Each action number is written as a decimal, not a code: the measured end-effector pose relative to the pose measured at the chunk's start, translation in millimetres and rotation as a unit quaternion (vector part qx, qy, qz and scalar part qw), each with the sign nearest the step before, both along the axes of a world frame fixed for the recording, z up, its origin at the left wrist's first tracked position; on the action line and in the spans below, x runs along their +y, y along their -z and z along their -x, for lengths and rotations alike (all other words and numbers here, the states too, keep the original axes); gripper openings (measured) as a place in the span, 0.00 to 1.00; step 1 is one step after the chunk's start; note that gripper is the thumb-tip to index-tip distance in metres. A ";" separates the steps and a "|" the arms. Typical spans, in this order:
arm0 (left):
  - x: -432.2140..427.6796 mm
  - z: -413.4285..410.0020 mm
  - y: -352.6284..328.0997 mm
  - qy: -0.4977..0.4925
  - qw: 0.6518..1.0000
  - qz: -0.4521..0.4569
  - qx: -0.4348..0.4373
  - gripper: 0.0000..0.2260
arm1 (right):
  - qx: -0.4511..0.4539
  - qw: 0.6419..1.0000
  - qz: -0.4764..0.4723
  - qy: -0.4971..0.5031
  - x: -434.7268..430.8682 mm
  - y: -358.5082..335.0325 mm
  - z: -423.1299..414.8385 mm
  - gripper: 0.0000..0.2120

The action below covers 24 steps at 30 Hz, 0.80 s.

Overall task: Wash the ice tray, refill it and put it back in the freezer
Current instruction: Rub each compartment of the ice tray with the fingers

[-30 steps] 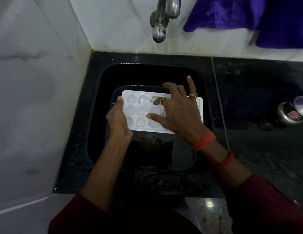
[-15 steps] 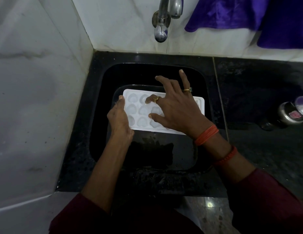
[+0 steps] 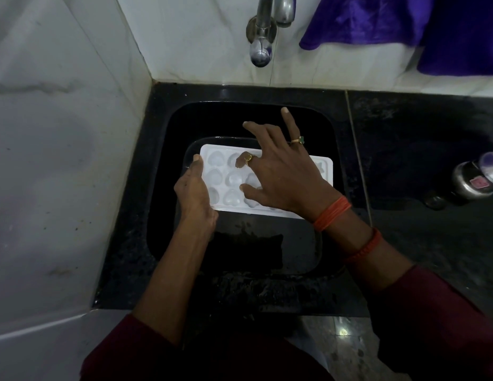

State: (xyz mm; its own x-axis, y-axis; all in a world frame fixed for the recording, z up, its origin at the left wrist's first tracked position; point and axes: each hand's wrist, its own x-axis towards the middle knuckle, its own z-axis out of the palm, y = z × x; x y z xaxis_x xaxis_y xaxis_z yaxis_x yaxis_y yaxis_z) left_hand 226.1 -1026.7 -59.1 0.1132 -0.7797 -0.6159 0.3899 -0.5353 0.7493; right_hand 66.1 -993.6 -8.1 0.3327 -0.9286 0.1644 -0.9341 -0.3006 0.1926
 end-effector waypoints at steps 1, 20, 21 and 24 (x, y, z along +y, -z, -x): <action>2.3 0.3 -3.8 -0.004 1.000 0.004 0.000 0.14 | 0.002 1.000 0.007 -0.004 -0.9 -1.6 0.4 0.22; 6.6 -4.4 -8.9 -0.017 1.000 0.008 0.009 0.13 | 0.060 0.997 -0.017 -0.040 -13.2 -3.9 -1.1 0.31; 5.7 -4.7 -7.6 -0.017 1.000 0.008 0.012 0.13 | 0.060 0.997 -0.016 -0.039 -13.5 -4.7 -1.7 0.31; 3.5 -4.7 -4.9 -0.017 1.000 0.012 0.017 0.14 | 0.057 0.998 -0.017 -0.036 -14.4 -5.8 -3.0 0.31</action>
